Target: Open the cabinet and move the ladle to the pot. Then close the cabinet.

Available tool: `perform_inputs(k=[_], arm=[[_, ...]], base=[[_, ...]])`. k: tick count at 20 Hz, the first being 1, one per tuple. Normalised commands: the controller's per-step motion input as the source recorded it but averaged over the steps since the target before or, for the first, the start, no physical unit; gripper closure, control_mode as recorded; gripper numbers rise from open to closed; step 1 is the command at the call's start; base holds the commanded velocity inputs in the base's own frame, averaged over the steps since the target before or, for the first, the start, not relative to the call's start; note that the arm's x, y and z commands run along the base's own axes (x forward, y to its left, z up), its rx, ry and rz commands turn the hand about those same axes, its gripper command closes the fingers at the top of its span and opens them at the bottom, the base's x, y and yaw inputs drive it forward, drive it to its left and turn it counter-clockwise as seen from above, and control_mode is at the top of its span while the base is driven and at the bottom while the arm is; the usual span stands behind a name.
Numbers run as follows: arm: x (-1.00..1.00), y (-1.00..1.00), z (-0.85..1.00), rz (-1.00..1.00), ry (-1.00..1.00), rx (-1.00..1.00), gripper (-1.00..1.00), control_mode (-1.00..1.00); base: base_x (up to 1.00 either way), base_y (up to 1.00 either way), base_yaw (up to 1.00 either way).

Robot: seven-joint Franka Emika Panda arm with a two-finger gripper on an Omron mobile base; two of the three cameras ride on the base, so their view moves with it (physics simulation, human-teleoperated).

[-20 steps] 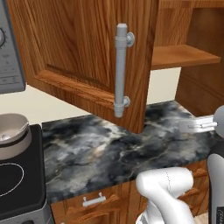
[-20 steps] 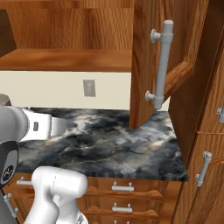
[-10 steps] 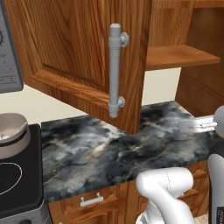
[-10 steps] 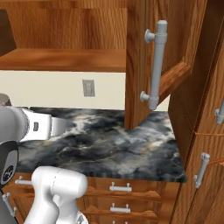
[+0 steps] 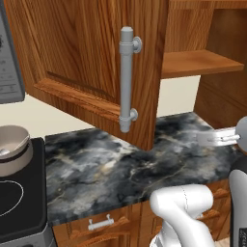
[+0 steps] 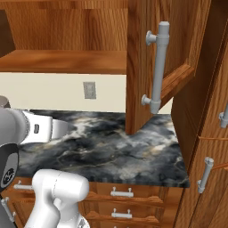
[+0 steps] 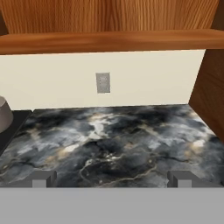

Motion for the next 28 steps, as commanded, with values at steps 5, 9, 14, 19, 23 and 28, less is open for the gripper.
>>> perform_inputs(k=[5,9,14,19,23,28], arm=[[0.06,-0.01,-0.02,0.00,0.01,0.00,-1.00,-1.00],[-0.35,-0.10,0.07,0.00,0.00,0.00,-1.00,-1.00],[-0.44,-0.14,0.21,0.00,-0.03,0.00,-1.00,-1.00],[-0.44,-0.11,0.25,0.00,-0.02,0.00,-1.00,-1.00],[-0.43,-0.03,0.25,0.00,0.00,0.00,-1.00,-1.00],[-0.39,-0.10,0.27,0.00,-0.01,0.00,-1.00,-1.00]], base=[[0.00,0.00,0.00],[0.00,0.00,0.00],[0.00,0.00,0.00],[0.00,0.00,0.00],[0.00,0.00,0.00],[0.00,0.00,0.00]])
